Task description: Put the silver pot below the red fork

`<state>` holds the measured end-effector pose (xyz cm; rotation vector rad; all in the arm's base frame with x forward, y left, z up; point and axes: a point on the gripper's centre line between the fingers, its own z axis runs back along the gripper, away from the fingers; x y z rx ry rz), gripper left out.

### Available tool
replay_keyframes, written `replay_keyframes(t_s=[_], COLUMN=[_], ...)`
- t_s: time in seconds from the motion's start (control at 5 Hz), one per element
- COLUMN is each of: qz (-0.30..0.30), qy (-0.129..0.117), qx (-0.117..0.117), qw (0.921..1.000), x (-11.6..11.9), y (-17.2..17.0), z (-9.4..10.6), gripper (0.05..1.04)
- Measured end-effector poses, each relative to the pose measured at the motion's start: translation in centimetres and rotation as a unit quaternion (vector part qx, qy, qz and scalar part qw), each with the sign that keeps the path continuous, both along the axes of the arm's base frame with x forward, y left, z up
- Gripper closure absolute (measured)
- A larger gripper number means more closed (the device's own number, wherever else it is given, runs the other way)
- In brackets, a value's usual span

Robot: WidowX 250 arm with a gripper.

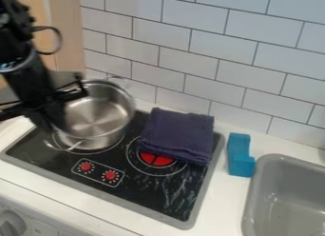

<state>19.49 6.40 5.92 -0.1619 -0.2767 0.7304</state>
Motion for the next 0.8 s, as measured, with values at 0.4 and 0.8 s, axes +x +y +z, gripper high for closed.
replay_keyframes(t_s=[0.4, 0.8], qz=[0.047, 0.054], qy=[0.024, 0.031], qx=[-0.034, -0.039], qw=[0.998, 0.9973], x=[0.7, 1.4], y=[2.9, 4.0], z=[-2.7, -4.3], gripper=[1.029, 1.029])
